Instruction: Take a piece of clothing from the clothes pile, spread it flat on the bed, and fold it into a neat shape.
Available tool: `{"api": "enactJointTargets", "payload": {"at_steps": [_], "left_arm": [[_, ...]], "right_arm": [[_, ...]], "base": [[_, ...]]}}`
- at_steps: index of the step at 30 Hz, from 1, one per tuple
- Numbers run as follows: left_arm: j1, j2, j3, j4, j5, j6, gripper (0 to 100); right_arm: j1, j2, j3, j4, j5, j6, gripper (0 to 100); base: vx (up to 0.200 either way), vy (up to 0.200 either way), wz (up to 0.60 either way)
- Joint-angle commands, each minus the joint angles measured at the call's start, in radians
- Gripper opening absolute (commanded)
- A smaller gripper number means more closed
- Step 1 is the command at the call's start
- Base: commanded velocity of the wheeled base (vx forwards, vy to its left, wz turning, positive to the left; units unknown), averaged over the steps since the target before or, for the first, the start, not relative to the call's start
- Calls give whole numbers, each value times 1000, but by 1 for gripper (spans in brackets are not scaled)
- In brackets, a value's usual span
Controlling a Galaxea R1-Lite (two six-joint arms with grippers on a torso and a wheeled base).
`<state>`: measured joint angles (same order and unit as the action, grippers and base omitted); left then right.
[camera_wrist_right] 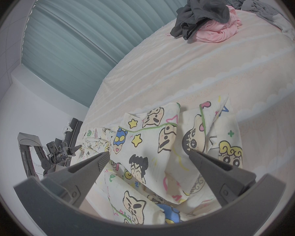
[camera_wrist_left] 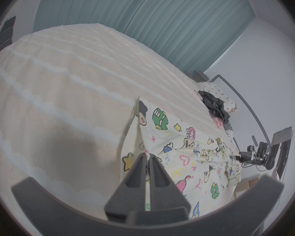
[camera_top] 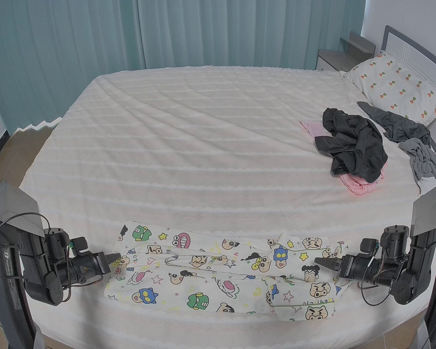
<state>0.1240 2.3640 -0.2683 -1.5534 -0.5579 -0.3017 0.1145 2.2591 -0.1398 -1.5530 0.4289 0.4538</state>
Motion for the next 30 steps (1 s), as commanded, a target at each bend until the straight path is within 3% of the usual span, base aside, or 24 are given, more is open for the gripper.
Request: {"api": "enactJointTargets", "payload": {"at_steps": [1,8,9,18,21,26,27,29,30], "left_arm": [[9,35,12,-8,-2,18,0],[17,40,20,-8,-2,27,0],[17,40,20,-8,-2,26,100],[35,-49,15,-8,-4,-37,100],[51,-154,-26,-7,-2,-154,100],[2,-239,-58,22,29,-232,100],[-57,-279,-104,99,130,-235,100],[-80,-287,-129,127,171,-240,100],[-133,-293,-193,194,271,-255,100]], "right_arm": [[1,0,0,-13,1,0,100],[1,2,0,-13,1,0,100],[1,2,0,-13,1,0,100],[1,-1,0,-13,1,0,100],[1,-3,0,-13,1,0,100],[1,-3,0,-13,1,0,100],[1,-3,0,-13,1,0,100],[1,-3,0,-13,1,-1,100],[1,-1,0,-13,1,-3,100]], "base": [[0,0,0],[0,0,0],[0,0,0],[0,0,0],[0,0,0],[0,0,0],[0,0,0],[0,0,0],[0,0,0]]}}
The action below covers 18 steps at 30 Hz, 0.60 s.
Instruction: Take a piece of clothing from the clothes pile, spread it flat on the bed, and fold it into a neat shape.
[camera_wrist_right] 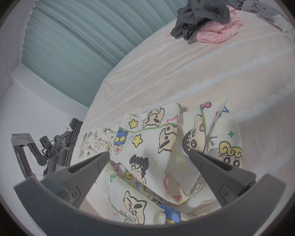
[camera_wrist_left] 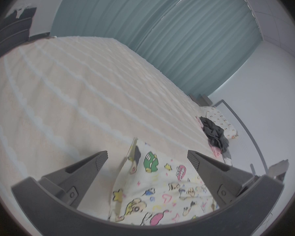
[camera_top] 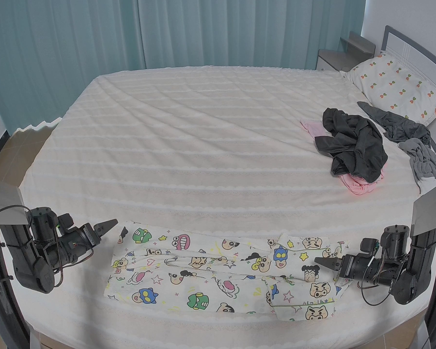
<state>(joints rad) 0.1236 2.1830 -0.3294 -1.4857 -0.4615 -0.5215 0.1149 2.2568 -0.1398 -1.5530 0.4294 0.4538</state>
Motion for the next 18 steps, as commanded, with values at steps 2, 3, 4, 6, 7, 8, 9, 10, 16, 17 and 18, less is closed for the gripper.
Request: {"api": "enactJointTargets", "payload": {"at_steps": [2,3,4,6,7,8,9,10,16,17,18], "left_arm": [[-202,-104,-178,168,270,-69,100],[-242,-103,-201,180,311,-94,100],[-272,-98,-220,183,337,-115,100],[-326,-66,-249,196,379,-147,100],[-351,-37,-267,202,400,-157,100],[-357,-29,-275,202,406,-158,100],[-357,-29,-275,202,406,-158,100],[-395,34,-323,203,469,-173,100],[-456,129,-361,203,521,-261,100],[-463,139,-362,203,521,-278,100],[-464,143,-362,202,521,-282,100]], "right_arm": [[0,1,0,-13,0,-3,100],[0,3,0,-13,0,-3,100],[0,3,0,-15,0,-3,100],[0,4,0,-15,0,-3,100],[0,4,0,-13,0,-4,100],[0,4,0,-13,0,-4,100],[0,4,0,-13,0,-4,100],[0,4,0,-13,0,-4,100],[0,4,0,-13,0,-6,100],[0,4,0,-13,0,-6,100],[0,4,0,-15,0,-6,100]], "base": [[0,0,0],[0,0,0],[0,0,0],[0,0,0],[0,0,0],[0,0,0],[0,0,0],[0,0,0],[0,0,0],[0,0,0],[0,0,0]]}}
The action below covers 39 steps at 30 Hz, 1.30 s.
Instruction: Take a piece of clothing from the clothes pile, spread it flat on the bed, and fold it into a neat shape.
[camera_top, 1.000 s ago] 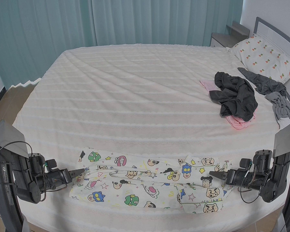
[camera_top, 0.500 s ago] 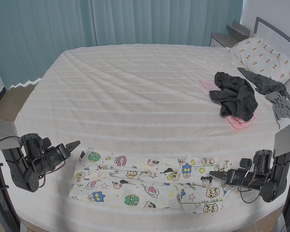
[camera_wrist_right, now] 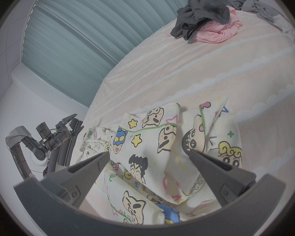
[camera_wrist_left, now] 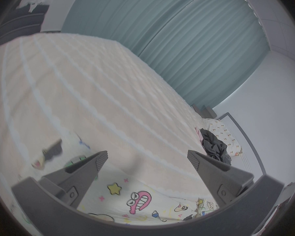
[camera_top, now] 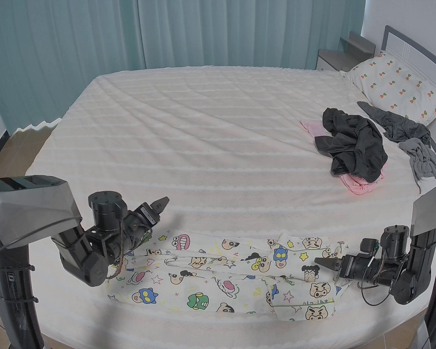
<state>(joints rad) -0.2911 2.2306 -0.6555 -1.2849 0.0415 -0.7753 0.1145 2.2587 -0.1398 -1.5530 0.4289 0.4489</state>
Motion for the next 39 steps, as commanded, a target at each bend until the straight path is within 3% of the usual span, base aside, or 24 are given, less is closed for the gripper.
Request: {"api": "enactJointTargets", "payload": {"at_steps": [1,10,22,27,34,39], "left_arm": [[-59,101,-35,1,20,-59,100],[-76,142,-15,-2,35,-96,100],[-126,96,122,-16,57,-114,100],[-114,109,136,-108,92,-104,100],[-99,101,166,-122,92,-101,100],[-108,80,255,-188,84,-105,100]], "right_arm": [[1,2,0,-13,1,-1,100],[1,4,0,-13,1,-1,100],[1,4,0,-13,1,-1,100],[1,4,2,-13,1,-1,100],[1,4,3,-13,1,-1,100],[1,2,3,-13,1,-1,100]], "base": [[0,0,0],[0,0,0],[0,0,0],[0,0,0],[0,0,0],[0,0,0]]}}
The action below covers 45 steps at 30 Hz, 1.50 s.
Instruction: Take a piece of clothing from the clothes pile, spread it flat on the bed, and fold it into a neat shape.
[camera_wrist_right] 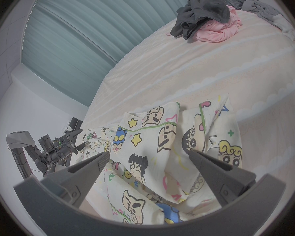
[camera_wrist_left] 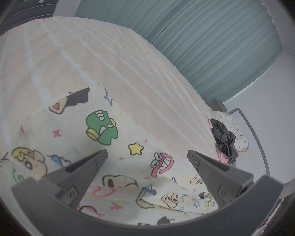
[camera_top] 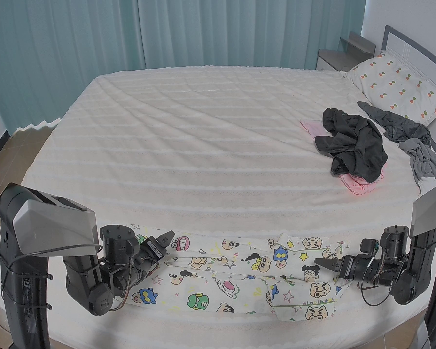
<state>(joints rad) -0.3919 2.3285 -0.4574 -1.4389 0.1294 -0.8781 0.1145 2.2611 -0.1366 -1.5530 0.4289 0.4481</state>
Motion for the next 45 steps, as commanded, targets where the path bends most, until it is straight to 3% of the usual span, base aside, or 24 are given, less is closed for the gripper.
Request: {"api": "enactJointTargets", "payload": {"at_steps": [1,10,15,20,24,26,28,29,30,35,43,45], "left_arm": [[-8,-14,74,-49,-5,-1,100],[-2,9,123,-117,-5,30,100],[56,-156,137,-113,-25,76,100],[157,-250,172,-109,-99,146,100],[294,-253,189,-109,-140,261,100],[318,-258,197,-109,-159,261,100],[364,-264,266,-110,-240,252,100],[364,-264,266,-110,-240,252,100],[380,-264,341,-115,-323,217,100],[446,-270,433,-115,-531,157,100],[530,-209,448,-113,-567,254,100],[573,-199,450,-107,-590,280,100]], "right_arm": [[1,0,0,-13,1,0,100],[2,0,2,-13,1,0,100],[1,-31,3,-13,-2,0,100],[-19,-110,3,-13,-9,3,100],[-2,-169,17,21,-15,1,100],[-6,-167,14,34,-18,1,100],[-16,-149,14,62,-21,3,100],[-16,-149,14,62,-21,3,100],[-24,-143,26,65,-25,3,100],[-65,-132,78,68,-110,1,100],[-73,-112,137,59,-205,12,100],[-79,-132,137,67,-259,64,100]], "base": [[0,0,0],[0,0,0],[0,0,0],[0,0,0],[0,0,0],[0,0,0],[0,0,0],[0,0,0],[0,0,0],[0,0,0],[0,0,0],[0,0,0]]}}
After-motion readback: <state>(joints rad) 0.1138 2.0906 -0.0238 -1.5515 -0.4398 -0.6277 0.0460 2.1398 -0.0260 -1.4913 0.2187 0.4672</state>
